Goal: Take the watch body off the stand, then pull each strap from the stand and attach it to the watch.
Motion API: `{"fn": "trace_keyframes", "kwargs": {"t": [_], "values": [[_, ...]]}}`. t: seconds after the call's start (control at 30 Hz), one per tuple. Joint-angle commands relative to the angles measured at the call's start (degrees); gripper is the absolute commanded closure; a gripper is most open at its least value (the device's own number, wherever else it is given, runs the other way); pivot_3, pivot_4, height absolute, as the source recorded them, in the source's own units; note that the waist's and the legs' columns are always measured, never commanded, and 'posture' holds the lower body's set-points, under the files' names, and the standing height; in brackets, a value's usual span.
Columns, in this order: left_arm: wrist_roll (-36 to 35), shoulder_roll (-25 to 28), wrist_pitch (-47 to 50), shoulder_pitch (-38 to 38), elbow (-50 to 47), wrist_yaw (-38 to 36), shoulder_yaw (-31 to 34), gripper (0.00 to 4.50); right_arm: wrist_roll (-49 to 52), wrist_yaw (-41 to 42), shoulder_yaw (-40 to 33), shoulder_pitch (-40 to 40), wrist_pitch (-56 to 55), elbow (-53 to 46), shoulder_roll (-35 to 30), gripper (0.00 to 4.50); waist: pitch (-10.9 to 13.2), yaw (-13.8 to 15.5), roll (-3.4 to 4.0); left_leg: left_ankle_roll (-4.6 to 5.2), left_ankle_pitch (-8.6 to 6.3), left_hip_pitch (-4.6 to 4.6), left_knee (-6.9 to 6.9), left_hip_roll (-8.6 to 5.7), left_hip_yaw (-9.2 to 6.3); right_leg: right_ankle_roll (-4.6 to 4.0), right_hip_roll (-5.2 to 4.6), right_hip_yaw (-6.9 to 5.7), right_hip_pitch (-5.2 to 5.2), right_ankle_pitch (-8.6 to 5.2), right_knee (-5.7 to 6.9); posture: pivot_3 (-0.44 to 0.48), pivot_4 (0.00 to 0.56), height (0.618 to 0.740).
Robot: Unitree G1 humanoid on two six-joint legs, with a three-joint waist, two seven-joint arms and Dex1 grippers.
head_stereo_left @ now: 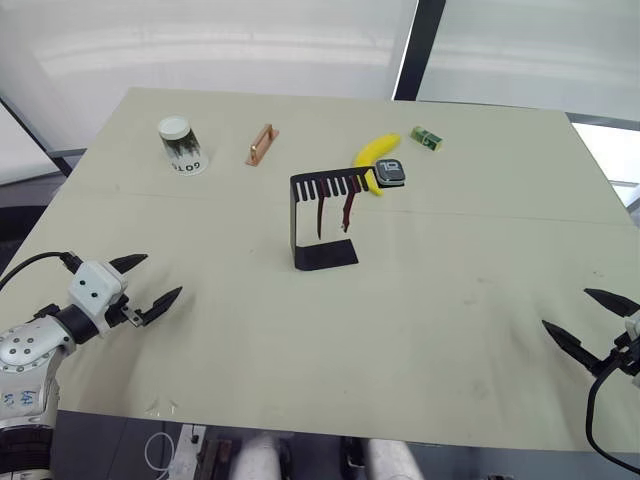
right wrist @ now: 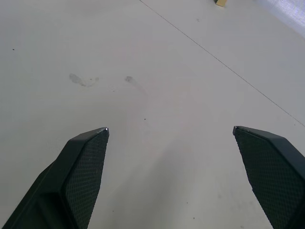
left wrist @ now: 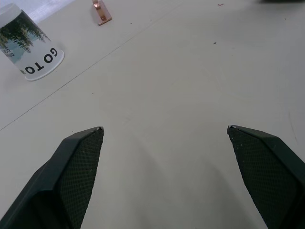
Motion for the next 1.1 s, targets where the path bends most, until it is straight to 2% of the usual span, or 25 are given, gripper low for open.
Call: {"fn": "trace_keyframes", "kwargs": {"t": [0.03,0.13,0.27,0.43,0.53,0.6,0.77,0.83,0.93,1.1], "values": [[-3.49,-0.04,1.57,-0.36,-3.36,-1.76,0.77,0.00,2.14,-0.14,-0.27,0.20,1.16,-2.26,0.43,0.08,0.00,-0.01,0.00,0.00,0.00,0.00,0.00,0.00,0.00,0.00,0.00,0.00,0.00,0.00,0.00,0.000,0.150,0.729],[-9.56,-0.61,5.82,-0.02,-6.54,-6.30,1.00,0.00,5.28,-3.03,0.31,0.43,5.71,-8.33,3.62,0.08,0.00,-0.02,-0.01,-0.02,0.01,0.00,0.01,0.02,-0.01,0.00,0.00,0.00,0.00,0.00,0.04,0.000,0.150,0.729],[-12.06,-0.78,8.63,0.03,-10.12,-7.71,1.11,0.00,9.01,-7.53,0.57,0.48,12.40,-17.56,6.60,0.08,0.00,-0.10,0.01,-0.05,0.03,0.02,0.01,0.01,0.00,0.00,0.00,0.05,-0.01,0.00,0.09,0.000,0.150,0.729],[-17.71,-1.49,15.39,-0.27,-18.01,-8.40,0.33,0.00,14.60,-22.94,5.32,-2.50,26.86,-37.37,10.91,0.08,0.00,-0.14,0.01,-0.09,0.05,0.04,0.02,0.02,-0.01,-0.01,0.01,0.09,-0.01,-0.01,0.15,0.000,0.150,0.729],[-21.01,-2.28,19.82,-1.62,-23.74,-7.54,-0.64,0.00,16.85,-36.54,11.27,-9.58,39.91,-48.57,11.92,0.08,0.00,-0.13,0.01,-0.09,0.05,0.02,0.04,0.01,-0.01,-0.01,0.00,0.13,-0.02,-0.01,0.16,0.000,0.150,0.729],[-22.24,-2.72,21.89,-3.04,-25.80,-6.65,-0.95,0.00,18.58,-42.31,14.24,-14.35,45.60,-52.80,12.65,0.08,0.00,-0.07,0.01,-0.10,0.05,-0.01,0.07,0.01,-0.02,-0.01,0.01,0.15,-0.06,-0.01,0.17,0.000,0.150,0.729],[-24.02,-3.33,25.85,-6.41,-29.17,-5.40,-2.11,0.00,25.70,-55.66,19.58,-28.73,55.26,-58.32,17.83,0.08,-0.01,-0.04,0.00,-0.09,0.11,-0.16,0.15,-0.01,-0.05,-0.02,0.06,0.12,-0.16,-0.02,0.15,0.000,0.150,0.729],[-24.21,-3.36,26.78,-7.03,-29.83,-5.38,-2.41,0.00,27.49,-59.27,20.25,-32.04,57.80,-58.73,19.51,0.08,-0.01,-0.08,-0.01,-0.07,0.13,-0.19,0.23,-0.01,-0.04,-0.02,0.07,0.12,-0.16,-0.02,0.16,0.000,0.150,0.729],[-24.43,-4.47,28.27,-9.12,-31.53,-3.76,-3.86,0.00,26.87,-66.94,25.85,-40.23,63.17,-57.38,24.41,0.08,-0.02,-0.19,-0.01,-0.07,0.13,-0.19,0.25,0.00,-0.04,-0.02,0.09,0.12,-0.15,-0.02,0.17,0.000,0.150,0.729],[-23.99,-5.53,29.72,-10.73,-33.04,-3.19,-5.65,0.00,22.78,-73.88,29.65,-46.78,67.68,-53.73,30.15,0.08,-0.03,-0.17,-0.04,-0.07,0.18,-0.25,0.27,0.01,-0.03,-0.03,0.11,0.14,-0.20,-0.02,0.20,0.000,0.150,0.729]]}}
